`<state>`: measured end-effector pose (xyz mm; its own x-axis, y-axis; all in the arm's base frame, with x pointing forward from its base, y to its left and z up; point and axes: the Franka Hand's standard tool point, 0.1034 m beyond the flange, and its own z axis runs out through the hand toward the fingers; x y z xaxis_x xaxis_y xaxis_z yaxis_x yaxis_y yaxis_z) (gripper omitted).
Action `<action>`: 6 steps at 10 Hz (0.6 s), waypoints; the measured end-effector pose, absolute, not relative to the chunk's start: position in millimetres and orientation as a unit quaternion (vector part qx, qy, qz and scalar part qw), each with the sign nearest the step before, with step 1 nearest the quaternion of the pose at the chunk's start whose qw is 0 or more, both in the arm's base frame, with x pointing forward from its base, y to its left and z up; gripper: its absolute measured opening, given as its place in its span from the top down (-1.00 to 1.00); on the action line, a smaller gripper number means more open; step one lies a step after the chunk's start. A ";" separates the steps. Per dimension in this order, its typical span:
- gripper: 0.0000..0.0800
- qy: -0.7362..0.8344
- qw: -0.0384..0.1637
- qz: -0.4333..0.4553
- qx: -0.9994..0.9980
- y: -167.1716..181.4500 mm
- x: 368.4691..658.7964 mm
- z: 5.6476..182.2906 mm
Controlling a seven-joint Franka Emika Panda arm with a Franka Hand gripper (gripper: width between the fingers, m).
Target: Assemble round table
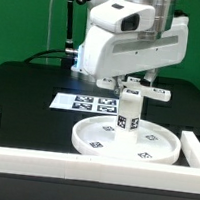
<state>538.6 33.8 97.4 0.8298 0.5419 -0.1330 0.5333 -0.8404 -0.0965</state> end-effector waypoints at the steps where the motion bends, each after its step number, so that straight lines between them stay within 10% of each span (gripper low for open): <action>1: -0.14 -0.250 0.025 0.078 -0.965 34.1 538.6 97.5; 6: -0.14 -0.056 0.029 0.069 -0.996 29.0 538.6 98.4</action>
Offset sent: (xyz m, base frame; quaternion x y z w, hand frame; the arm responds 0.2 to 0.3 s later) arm 0.0000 0.0000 0.0000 0.0000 0.0000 0.1938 0.9810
